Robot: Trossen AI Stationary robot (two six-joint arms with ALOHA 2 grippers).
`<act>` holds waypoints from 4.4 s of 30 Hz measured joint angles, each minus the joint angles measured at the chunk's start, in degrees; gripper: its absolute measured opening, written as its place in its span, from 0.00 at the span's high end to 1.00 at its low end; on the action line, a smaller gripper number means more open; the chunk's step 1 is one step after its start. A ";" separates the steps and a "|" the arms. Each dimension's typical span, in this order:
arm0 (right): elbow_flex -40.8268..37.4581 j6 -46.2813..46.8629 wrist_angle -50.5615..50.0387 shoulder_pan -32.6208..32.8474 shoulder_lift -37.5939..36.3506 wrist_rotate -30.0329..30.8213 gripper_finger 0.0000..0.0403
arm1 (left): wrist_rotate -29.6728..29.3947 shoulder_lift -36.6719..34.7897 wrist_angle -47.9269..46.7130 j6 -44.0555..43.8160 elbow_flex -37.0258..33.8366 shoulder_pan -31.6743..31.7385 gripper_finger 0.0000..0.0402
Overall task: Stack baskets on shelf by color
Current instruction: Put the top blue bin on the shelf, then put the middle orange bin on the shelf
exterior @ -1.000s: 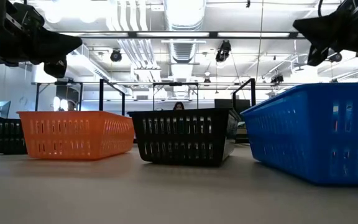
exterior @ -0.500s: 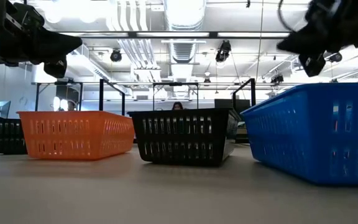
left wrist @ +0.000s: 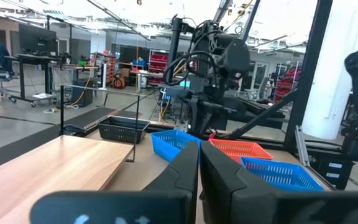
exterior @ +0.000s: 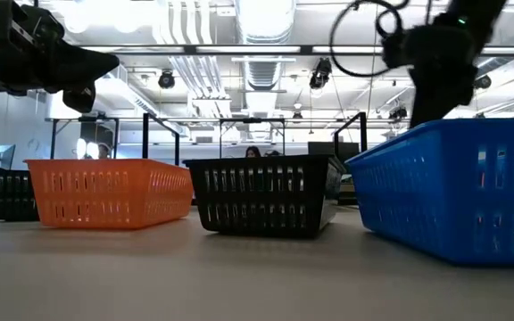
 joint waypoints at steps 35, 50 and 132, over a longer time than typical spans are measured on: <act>16.37 -13.57 -13.00 -2.73 21.20 -9.02 0.97 | 0.04 7.78 0.16 -2.58 0.01 0.00 1.00; 29.48 -53.68 1.16 -9.01 21.09 -8.46 0.98 | 0.07 7.82 0.09 -3.13 0.01 0.00 1.00; -8.07 -34.03 62.97 21.92 18.14 29.82 0.83 | -19.61 69.06 -33.74 1.41 51.18 -36.74 1.00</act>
